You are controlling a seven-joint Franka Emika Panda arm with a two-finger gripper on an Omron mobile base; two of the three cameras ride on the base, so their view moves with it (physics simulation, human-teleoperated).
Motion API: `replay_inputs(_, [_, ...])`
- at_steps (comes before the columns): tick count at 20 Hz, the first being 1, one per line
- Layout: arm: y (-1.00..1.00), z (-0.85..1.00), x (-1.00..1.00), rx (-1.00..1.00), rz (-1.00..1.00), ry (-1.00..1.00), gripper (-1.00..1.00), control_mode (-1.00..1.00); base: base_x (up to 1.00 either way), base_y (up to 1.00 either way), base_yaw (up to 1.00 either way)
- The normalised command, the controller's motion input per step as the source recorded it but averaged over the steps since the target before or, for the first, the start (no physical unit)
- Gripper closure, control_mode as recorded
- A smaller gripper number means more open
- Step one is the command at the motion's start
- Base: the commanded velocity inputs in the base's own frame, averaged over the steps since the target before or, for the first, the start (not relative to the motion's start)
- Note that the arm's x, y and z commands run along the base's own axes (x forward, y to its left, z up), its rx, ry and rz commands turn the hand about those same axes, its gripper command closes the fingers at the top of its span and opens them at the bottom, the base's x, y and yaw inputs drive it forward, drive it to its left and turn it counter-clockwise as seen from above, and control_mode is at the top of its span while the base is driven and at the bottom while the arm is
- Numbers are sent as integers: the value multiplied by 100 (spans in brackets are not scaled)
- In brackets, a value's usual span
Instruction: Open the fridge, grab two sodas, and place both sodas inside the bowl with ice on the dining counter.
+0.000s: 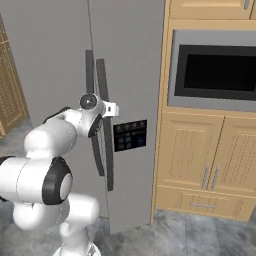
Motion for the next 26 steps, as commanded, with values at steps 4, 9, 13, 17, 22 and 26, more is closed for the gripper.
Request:
replay_inputs(4, [-38,25,-90,6,0,0,-100,-100,0,0,0])
replay_inputs(9, [-3,35,-81,2,0,1,-100,-100,0,0,0])
replay_inputs(13, [37,70,-93,-2,0,0,-100,-100,0,0,0])
replay_inputs(17, [58,76,-84,-7,0,0,-100,-100,0,0,0])
replay_inputs(22, [94,32,-8,-14,0,11,-100,-100,0,0,0])
replay_inputs(26, [100,5,52,-22,0,14,-100,-100,0,0,0])
